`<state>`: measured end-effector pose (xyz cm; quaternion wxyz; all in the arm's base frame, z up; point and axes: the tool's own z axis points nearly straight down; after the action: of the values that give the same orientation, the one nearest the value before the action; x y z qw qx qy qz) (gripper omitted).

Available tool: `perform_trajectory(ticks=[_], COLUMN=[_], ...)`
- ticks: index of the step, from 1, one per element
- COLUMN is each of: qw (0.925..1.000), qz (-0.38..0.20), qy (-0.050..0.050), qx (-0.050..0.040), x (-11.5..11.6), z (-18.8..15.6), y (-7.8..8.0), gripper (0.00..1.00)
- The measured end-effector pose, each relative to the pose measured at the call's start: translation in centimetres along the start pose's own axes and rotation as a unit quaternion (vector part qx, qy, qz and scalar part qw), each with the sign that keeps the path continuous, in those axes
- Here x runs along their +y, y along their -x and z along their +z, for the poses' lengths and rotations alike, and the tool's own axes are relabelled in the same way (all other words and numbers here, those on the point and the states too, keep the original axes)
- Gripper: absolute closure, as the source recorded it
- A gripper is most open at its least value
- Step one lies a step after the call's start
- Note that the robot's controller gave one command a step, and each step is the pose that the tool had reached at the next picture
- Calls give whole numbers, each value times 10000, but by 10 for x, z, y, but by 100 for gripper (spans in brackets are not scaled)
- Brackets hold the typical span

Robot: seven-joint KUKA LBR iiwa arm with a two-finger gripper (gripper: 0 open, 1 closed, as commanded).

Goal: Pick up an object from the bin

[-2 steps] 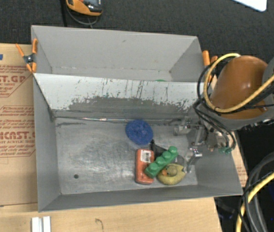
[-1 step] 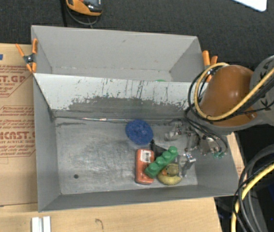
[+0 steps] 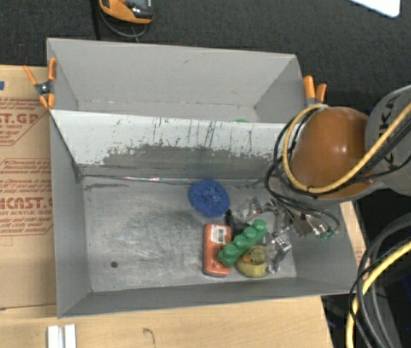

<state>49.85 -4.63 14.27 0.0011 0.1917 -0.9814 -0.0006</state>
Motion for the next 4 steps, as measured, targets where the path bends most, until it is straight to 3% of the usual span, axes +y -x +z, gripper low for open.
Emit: perform_trajectory(ticks=[1, 2, 3, 4], qw=[9984, 9804, 9810, 9810], qz=[-564, -1970, -1936, -1936], qy=[-8, -72, -67, -67], qx=[-14, -27, -63, -62], x=[-1, -7, -6, -6], z=[1, 54, 49, 49], y=[17, 33, 31, 30], gripper=[0, 0, 100, 100])
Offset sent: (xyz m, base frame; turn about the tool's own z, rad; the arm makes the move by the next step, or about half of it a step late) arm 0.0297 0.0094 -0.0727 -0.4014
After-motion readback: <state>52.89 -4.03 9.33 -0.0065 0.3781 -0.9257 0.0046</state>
